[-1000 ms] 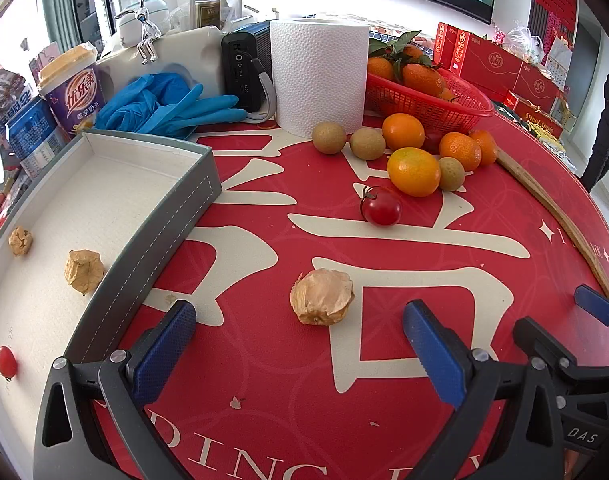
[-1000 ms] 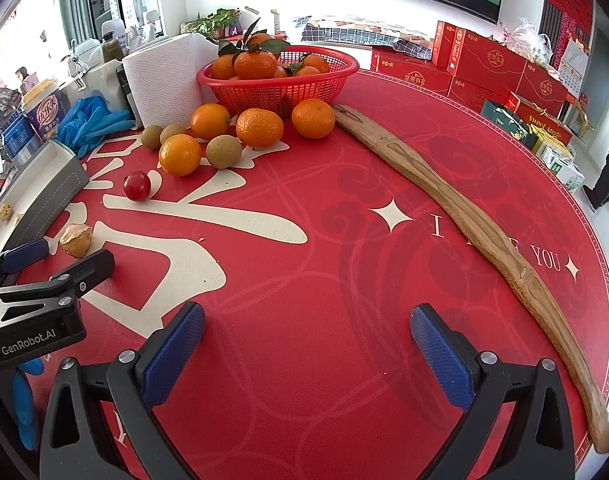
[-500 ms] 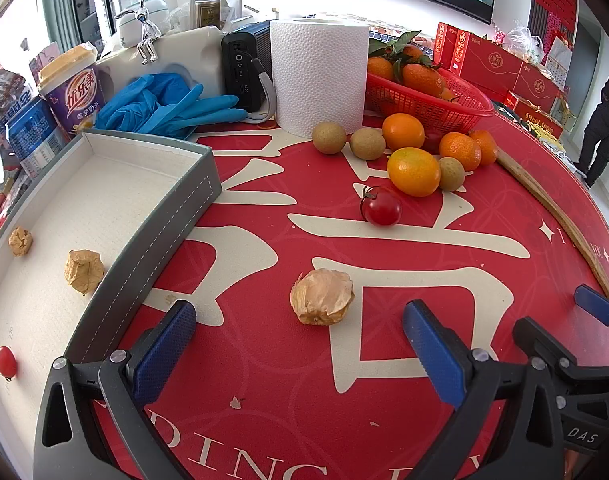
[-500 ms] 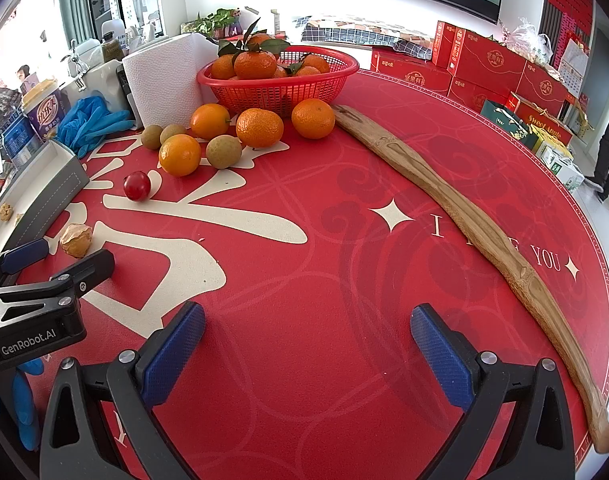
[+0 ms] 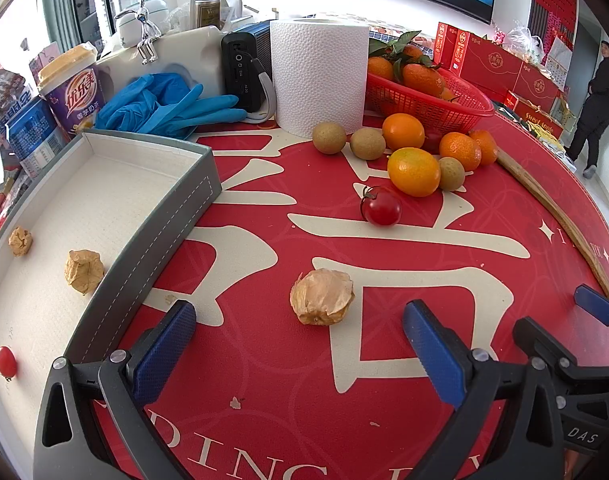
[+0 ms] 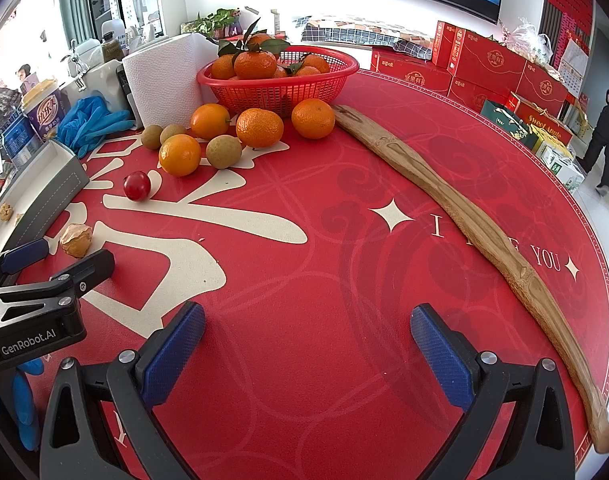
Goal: Organize fruits
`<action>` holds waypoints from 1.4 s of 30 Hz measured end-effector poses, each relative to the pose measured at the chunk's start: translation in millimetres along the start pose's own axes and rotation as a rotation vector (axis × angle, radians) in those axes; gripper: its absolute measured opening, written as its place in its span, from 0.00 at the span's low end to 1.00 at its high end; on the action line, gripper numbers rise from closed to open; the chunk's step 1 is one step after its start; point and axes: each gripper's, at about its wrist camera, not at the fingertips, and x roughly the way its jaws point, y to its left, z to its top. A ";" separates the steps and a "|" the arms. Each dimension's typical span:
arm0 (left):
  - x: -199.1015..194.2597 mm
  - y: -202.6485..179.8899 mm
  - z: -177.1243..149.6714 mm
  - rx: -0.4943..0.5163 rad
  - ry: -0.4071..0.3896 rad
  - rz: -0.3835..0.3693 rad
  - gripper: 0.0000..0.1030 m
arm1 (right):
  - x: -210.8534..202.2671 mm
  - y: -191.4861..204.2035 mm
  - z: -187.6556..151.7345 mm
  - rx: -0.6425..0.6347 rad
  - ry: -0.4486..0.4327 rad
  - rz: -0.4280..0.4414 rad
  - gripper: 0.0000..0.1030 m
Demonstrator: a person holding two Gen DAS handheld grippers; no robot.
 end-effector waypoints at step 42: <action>-0.2 -0.1 0.0 0.000 0.001 0.000 1.00 | 0.1 0.0 0.0 -0.001 0.001 0.000 1.00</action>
